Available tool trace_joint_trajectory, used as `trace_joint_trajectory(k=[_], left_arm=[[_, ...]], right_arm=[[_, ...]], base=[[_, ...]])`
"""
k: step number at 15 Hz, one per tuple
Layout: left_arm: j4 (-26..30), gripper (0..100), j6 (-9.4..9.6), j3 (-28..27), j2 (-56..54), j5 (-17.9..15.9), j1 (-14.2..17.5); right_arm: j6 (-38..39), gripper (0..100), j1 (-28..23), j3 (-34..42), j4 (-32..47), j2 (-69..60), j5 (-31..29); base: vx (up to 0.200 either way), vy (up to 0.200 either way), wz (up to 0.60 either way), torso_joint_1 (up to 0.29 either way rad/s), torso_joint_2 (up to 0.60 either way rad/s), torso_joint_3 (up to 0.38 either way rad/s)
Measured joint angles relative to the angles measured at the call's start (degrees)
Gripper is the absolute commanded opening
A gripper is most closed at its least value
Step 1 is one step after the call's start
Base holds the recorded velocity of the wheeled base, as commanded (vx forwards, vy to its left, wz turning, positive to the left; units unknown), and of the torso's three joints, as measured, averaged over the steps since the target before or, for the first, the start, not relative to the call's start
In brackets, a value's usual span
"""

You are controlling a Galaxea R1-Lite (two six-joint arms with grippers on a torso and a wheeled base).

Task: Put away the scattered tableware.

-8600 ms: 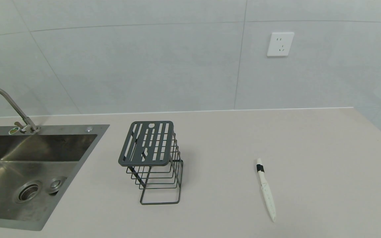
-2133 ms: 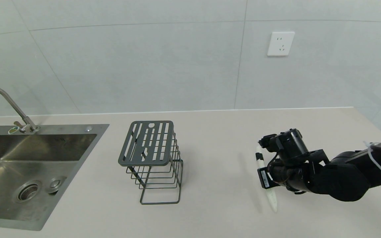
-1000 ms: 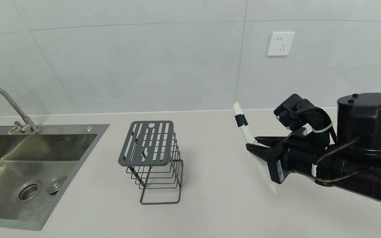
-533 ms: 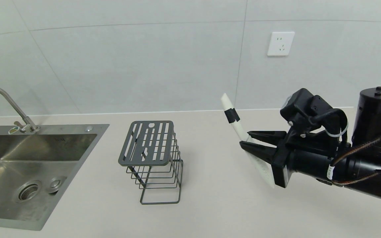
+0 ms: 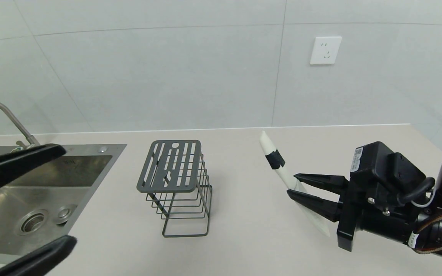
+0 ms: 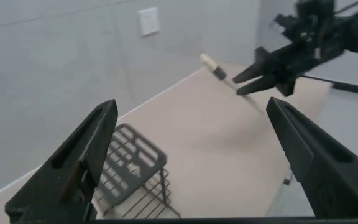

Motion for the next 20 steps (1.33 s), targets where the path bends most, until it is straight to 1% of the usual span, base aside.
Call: trace_joint_trajectory(k=[2,3,5,6,7,8,9,10,11,12,13,14,16,18,20], left_arm=[[-2.07,100,2.52,0.13,4.97,-2.68,-0.44],[-2.99,100,3.4,0.11,7.17,-4.44,-0.72],[-7.61,100,4.73,-0.07,11.84,-8.52,-1.4],[-10.8,100,5.12,-0.11,14.29,-9.83,-1.6],[-15.48,100,5.36,-0.18,17.15,-11.5,-1.77],[-21.43,100,5.47,-0.18,20.63,-13.6,-1.99],[-27.04,100,5.28,-0.2,24.04,-15.2,-2.21],[-32.78,100,4.6,-0.22,27.58,-16.57,-2.61],[-38.8,100,2.46,-0.22,31.16,-17.6,-3.63],[-42.05,100,-0.22,-0.33,33.88,-18.26,-5.34],[-43.22,100,-2.38,-0.72,36.17,-18.53,-7.05],[-43.35,100,-3.43,-1.56,38.33,-18.57,-8.35],[-43.48,100,-3.78,-3.19,41.7,-18.59,-9.78],[-43.48,100,-3.96,-5.14,44.5,-18.59,-12.48],[-43.5,100,-4.8,-7.08,46.67,-18.53,-14.38]], right_arm=[[0.05,0,0.16,-0.69,-0.93,-0.02,0.12],[0.07,0,0.21,-1.07,-1.34,0.22,0.12],[0.07,0,1.12,-1.79,-1.67,0.96,0.15],[0.07,0,1.6,-1.94,-1.85,1.24,1.01],[0.07,0,1.95,-1.99,-1.83,1.44,3.51],[0.07,0,2.12,-1.99,-1.8,1.51,6.5],[0.07,0,2.23,-2.05,-1.8,1.54,8.11],[0.02,0,2.34,-2.23,-1.8,1.51,8.92],[0.0,0,2.54,-2.43,-1.8,1.51,9.83],[-0.02,0,2.69,-2.54,-1.83,1.49,10.5],[-0.02,0,2.94,-2.62,-1.83,1.49,10.76],[-0.02,0,3.19,-2.65,-1.83,1.49,10.83],[-0.04,0,3.35,-2.79,-1.83,1.49,10.81],[-0.04,0,3.44,-3.25,-1.85,1.44,10.76],[-0.04,0,3.69,-3.39,-1.87,1.16,10.76]], base=[[0.0,0.0,0.0,0.0,0.0,0.0],[0.0,0.0,0.0,0.0,0.0,0.0],[0.0,0.0,0.0,0.0,0.0,0.0],[0.0,0.0,0.0,0.0,0.0,0.0],[0.0,0.0,0.0,0.0,0.0,0.0],[0.0,0.0,0.0,0.0,0.0,0.0],[0.0,0.0,0.0,0.0,0.0,0.0],[0.0,0.0,0.0,0.0,0.0,0.0],[0.0,0.0,0.0,0.0,0.0,0.0],[0.0,0.0,0.0,0.0,0.0,0.0],[0.0,0.0,0.0,0.0,0.0,0.0],[0.0,0.0,0.0,0.0,0.0,0.0],[0.0,0.0,0.0,0.0,0.0,0.0],[0.0,0.0,0.0,0.0,0.0,0.0],[0.0,0.0,0.0,0.0,0.0,0.0]])
